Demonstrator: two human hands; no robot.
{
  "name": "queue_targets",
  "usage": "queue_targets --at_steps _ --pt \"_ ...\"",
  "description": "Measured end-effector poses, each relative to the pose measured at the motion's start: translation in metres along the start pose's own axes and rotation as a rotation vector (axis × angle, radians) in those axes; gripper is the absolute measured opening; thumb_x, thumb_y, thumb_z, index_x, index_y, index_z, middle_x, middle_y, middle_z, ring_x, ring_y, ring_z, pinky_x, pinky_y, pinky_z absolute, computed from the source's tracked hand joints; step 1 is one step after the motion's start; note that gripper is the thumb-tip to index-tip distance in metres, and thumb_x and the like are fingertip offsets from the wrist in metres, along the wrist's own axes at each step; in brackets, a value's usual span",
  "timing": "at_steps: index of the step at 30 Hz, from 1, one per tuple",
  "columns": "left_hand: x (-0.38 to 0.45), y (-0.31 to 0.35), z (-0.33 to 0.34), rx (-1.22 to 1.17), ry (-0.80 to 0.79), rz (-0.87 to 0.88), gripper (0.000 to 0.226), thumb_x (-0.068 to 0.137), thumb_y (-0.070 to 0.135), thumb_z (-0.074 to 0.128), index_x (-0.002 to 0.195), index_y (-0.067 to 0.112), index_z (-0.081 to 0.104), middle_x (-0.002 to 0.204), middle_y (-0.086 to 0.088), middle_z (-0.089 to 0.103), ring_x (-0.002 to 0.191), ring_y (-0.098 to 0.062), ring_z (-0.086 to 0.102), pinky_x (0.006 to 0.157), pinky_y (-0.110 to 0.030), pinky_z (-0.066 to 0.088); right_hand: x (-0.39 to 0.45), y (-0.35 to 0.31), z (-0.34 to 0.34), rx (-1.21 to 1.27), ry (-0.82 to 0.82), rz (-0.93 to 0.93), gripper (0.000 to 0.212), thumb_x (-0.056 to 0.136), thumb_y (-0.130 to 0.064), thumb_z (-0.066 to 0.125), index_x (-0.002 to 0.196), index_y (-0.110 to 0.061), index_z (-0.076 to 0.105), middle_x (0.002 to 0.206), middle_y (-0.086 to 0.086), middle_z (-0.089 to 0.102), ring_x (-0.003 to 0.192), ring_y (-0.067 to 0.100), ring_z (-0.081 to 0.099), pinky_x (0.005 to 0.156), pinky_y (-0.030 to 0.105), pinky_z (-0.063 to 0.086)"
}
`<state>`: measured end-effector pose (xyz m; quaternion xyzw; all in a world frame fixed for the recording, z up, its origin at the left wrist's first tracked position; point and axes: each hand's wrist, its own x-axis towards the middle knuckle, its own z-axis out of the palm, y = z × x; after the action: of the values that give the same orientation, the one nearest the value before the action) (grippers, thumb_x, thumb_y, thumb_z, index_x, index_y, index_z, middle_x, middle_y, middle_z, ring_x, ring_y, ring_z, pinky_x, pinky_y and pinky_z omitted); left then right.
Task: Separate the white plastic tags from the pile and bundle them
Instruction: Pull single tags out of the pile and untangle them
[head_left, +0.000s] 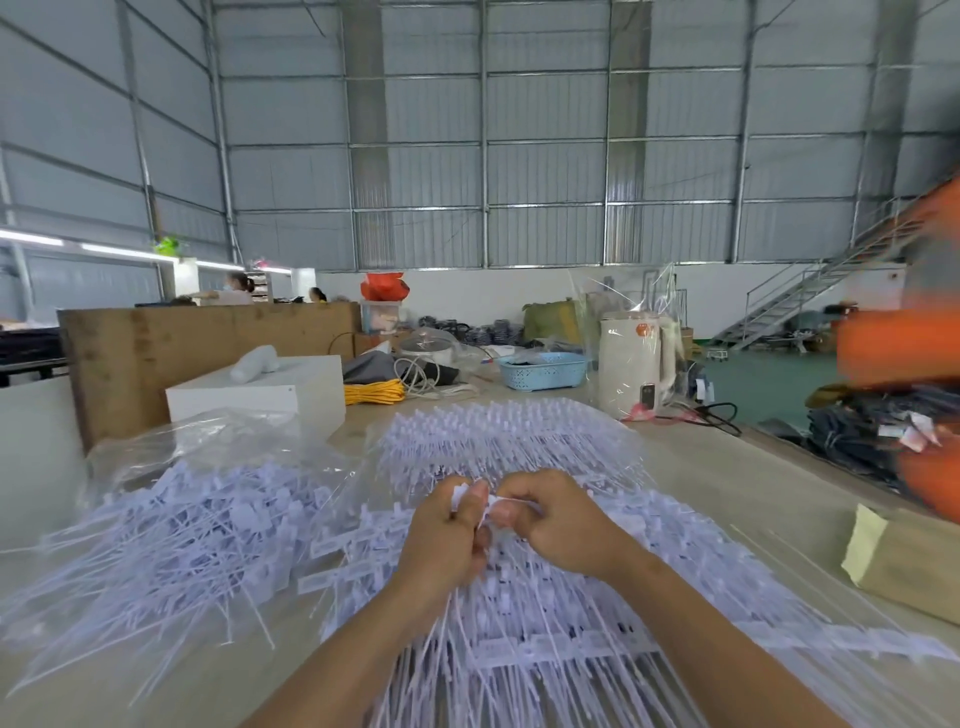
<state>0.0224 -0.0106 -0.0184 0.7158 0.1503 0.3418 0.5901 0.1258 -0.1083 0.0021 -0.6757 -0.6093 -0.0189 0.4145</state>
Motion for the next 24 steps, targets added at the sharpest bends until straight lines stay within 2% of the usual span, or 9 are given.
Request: queue_targets --at_steps 3,6,9,12,14,17,19,21,24 --pt "-0.002 0.004 -0.002 0.009 -0.073 -0.025 0.022 0.1 0.024 0.045 0.085 0.009 0.046 0.042 0.012 0.035 0.032 -0.003 0.03 0.034 -0.014 0.025 -0.001 -0.001 -0.008 -0.19 -0.065 -0.044 0.026 0.09 -0.005 0.057 0.067 -0.014 0.051 0.058 -0.006 0.041 0.062 0.015 0.039 0.059 0.031 0.033" --pt "-0.006 0.018 -0.008 -0.059 -0.135 -0.096 0.022 0.099 0.027 0.047 0.082 0.013 0.046 0.047 0.008 0.037 0.033 -0.003 0.029 0.033 -0.013 0.022 -0.001 -0.004 -0.016 -0.11 -0.1 -0.049 0.02 0.089 -0.002 0.058 0.069 -0.007 0.06 0.063 -0.002 0.049 0.063 0.012 0.046 0.062 0.03 0.039" --pt "-0.001 0.049 -0.033 -0.534 -0.179 -0.222 0.022 0.097 0.026 0.044 0.077 0.018 0.04 0.046 0.005 0.036 0.028 -0.002 0.026 0.028 -0.012 0.019 0.0 0.002 -0.029 -0.013 -0.029 -0.022 0.031 0.09 -0.001 0.058 0.062 -0.015 0.054 0.06 -0.004 0.047 0.057 0.003 0.043 0.061 0.02 0.036" --pt "0.0 0.081 -0.069 -1.058 -0.233 -0.124 0.032 0.087 0.035 0.054 0.068 0.013 0.042 0.045 0.004 0.037 0.028 -0.001 0.023 0.028 -0.013 0.02 -0.002 0.019 -0.026 0.03 0.06 0.033 0.039 0.091 -0.003 0.056 0.056 -0.02 0.051 0.056 -0.003 0.047 0.054 0.004 0.043 0.061 0.02 0.035" --pt "0.001 0.091 -0.091 -1.186 -0.25 -0.093 0.034 0.087 0.034 0.056 0.066 0.01 0.043 0.046 0.002 0.04 0.032 -0.001 0.018 0.029 -0.016 0.023 -0.002 0.023 -0.014 0.027 0.051 0.084 0.045 0.091 -0.002 0.055 0.053 -0.024 0.045 0.051 -0.005 0.041 0.051 0.002 0.041 0.058 0.014 0.033" --pt "0.01 0.085 -0.127 -0.854 -0.125 -0.23 0.027 0.096 0.03 0.043 0.077 0.011 0.04 0.05 0.001 0.043 0.029 -0.002 0.027 0.028 -0.013 0.019 0.0 0.027 -0.002 -0.063 -0.055 0.114 0.043 0.092 -0.003 0.055 0.055 -0.014 0.036 0.059 0.0 0.027 0.053 0.007 0.029 0.055 0.014 0.029" --pt "0.015 0.069 -0.154 -0.42 0.037 -0.347 0.021 0.1 0.021 0.042 0.083 0.009 0.041 0.054 -0.004 0.048 0.032 -0.005 0.03 0.029 -0.012 0.019 0.002 0.027 -0.001 -0.126 -0.114 0.116 0.036 0.093 -0.009 0.056 0.06 -0.006 0.04 0.063 0.004 0.03 0.057 0.013 0.03 0.056 0.018 0.025" --pt "0.021 0.047 -0.181 0.041 0.195 -0.406 0.013 0.099 0.01 0.045 0.086 0.008 0.045 0.061 -0.009 0.052 0.04 -0.009 0.035 0.033 -0.014 0.023 0.002 0.026 -0.001 -0.148 -0.119 0.118 0.034 0.092 -0.014 0.057 0.061 -0.01 0.045 0.061 0.003 0.037 0.057 0.012 0.035 0.057 0.018 0.028" --pt "0.034 0.022 -0.215 0.609 0.35 -0.371 0.013 0.094 0.003 0.045 0.085 0.009 0.052 0.068 -0.009 0.054 0.054 -0.016 0.048 0.04 -0.017 0.033 0.002 0.023 -0.001 -0.17 -0.118 0.119 0.032 0.092 -0.017 0.058 0.063 -0.006 0.048 0.062 0.003 0.04 0.057 0.013 0.037 0.057 0.021 0.029"
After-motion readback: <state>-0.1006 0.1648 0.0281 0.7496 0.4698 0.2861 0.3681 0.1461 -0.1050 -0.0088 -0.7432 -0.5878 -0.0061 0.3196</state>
